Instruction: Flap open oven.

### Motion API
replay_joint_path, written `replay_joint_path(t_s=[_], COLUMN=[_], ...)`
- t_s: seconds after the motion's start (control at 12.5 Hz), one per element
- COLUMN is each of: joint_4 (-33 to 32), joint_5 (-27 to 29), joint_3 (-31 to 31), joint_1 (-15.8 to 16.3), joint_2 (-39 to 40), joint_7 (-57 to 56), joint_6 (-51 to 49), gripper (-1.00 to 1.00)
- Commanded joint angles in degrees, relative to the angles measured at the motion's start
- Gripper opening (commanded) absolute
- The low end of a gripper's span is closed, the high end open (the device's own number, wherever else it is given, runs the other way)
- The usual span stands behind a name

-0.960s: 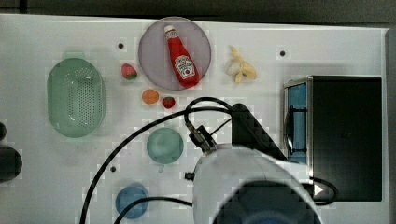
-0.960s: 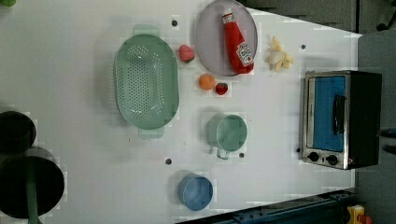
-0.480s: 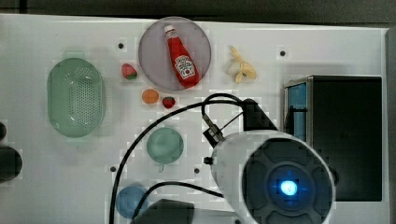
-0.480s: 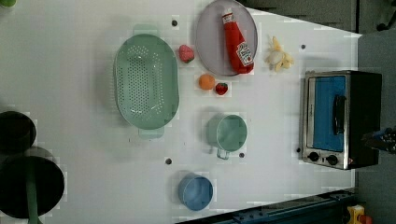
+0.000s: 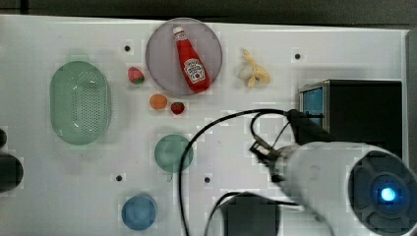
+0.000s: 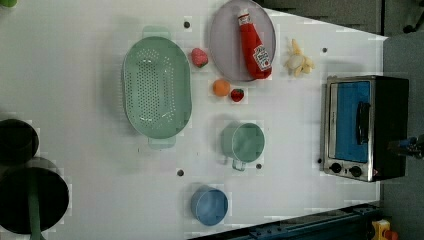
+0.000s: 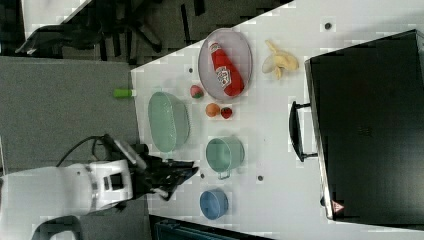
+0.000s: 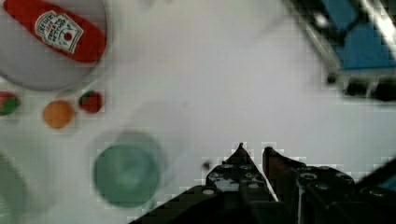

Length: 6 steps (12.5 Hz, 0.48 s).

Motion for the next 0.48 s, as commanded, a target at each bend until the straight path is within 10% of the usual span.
replay_joint_path(t_s=[0.08,0.48], joint_4=[-1.28,-2.76], joint_5=[-3.97,-5.59], joint_3=[-3.78,-9.31], joint_1=[-2.87,-3.57], joint_2=[1.99,9.20], joint_7=[-21.92,-37.36], joint_6=[6.55,18.63], gripper=[-0.65,-0.65])
